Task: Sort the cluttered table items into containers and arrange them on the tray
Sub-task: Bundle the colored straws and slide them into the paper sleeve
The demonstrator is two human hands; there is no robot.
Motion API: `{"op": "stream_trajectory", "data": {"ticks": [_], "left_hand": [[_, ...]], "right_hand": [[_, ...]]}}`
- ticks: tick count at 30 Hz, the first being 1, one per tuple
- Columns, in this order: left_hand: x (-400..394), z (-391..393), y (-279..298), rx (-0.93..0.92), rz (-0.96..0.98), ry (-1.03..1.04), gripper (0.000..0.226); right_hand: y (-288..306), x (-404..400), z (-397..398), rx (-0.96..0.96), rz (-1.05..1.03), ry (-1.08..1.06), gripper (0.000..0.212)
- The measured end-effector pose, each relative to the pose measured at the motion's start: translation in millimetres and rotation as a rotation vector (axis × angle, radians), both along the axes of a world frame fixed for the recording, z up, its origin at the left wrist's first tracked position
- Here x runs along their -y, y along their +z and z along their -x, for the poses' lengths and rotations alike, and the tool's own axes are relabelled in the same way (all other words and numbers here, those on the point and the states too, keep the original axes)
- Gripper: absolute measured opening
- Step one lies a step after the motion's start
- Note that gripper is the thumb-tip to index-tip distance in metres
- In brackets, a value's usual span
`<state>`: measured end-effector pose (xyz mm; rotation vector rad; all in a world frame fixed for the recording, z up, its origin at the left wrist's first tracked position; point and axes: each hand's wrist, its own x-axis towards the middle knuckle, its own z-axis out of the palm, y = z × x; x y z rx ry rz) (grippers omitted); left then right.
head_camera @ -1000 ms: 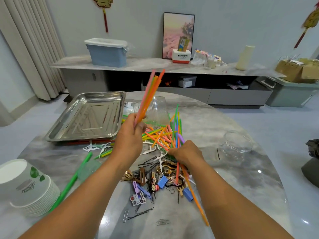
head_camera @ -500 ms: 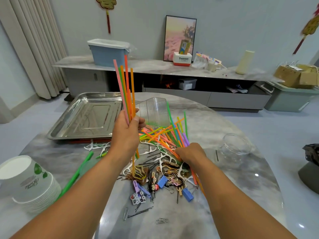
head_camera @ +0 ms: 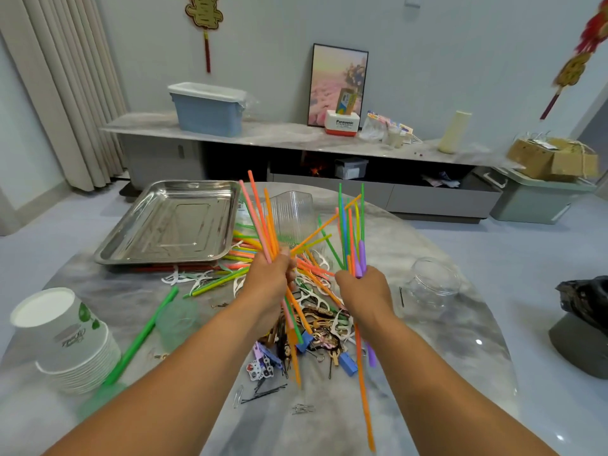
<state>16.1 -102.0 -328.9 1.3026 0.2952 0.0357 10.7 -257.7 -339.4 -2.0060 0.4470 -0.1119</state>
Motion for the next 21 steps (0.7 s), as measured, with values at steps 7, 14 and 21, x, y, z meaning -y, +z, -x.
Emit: {"op": "stream_trajectory", "data": {"ticks": [7, 14, 21], "left_hand": [[18.5, 19.3, -5.4, -0.223, 0.251, -0.057, 0.015], [30.8, 28.5, 13.2, -0.194, 0.354, -0.092, 0.019], [39.6, 35.7, 14.8, -0.093, 0.301, -0.178, 0.038]], "right_hand": [[8.9, -11.4, 34.7, 0.094, -0.042, -0.057, 0.013], [10.2, -28.0, 65.8, 0.097, -0.032, 0.067, 0.02], [5.6, -29.8, 78.3, 0.125, 0.081, 0.124, 0.01]]}}
